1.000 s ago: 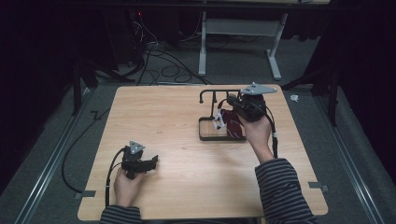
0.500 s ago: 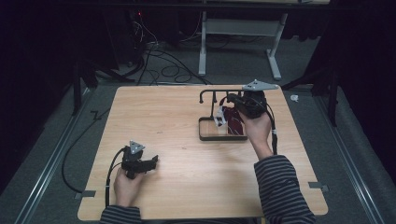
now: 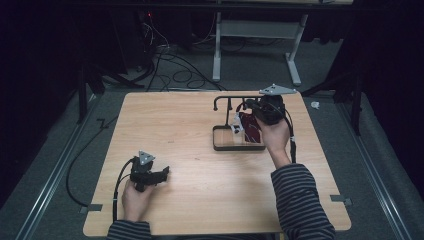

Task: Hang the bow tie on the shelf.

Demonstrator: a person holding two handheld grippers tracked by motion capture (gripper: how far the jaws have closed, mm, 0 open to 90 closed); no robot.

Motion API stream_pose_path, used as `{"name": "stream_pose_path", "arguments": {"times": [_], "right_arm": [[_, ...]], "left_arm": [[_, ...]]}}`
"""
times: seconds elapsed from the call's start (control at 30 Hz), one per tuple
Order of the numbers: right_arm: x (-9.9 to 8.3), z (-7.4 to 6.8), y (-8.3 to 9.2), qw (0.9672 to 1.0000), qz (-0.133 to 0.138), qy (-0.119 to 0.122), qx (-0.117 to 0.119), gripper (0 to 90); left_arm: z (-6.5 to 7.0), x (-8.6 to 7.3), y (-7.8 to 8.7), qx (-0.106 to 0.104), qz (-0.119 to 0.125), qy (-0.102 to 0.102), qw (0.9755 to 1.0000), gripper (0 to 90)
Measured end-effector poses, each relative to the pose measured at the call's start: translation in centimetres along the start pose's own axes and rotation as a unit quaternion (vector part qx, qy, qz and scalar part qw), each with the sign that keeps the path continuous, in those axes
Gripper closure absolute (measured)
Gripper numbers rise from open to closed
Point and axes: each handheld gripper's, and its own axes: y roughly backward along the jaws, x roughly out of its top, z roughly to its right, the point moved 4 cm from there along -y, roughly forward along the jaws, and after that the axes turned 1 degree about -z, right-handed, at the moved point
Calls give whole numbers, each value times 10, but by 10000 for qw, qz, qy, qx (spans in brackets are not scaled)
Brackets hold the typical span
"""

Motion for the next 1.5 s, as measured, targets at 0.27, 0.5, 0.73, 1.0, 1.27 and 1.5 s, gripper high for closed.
{"name": "stream_pose_path", "arguments": {"times": [0.27,0.5,0.73,1.0,1.27,1.5], "right_arm": [[-1,2,-1,10000,-33,-27,-36,883],[-1,1,1,10000,-20,-62,24,870],[-1,0,4,10000,9,-52,83,851],[0,0,11,10000,48,-14,82,836],[0,-1,15,9999,20,-11,118,805],[-3,1,18,9999,-26,-23,160,772]], "left_arm": [[0,0,0,0,-1,0,10000,211],[0,0,0,0,0,-1,10000,211],[0,0,0,0,0,1,10000,211],[0,0,0,0,-1,0,10000,211],[0,0,0,1,0,0,10000,211],[0,0,0,1,-1,0,10000,211]]}}
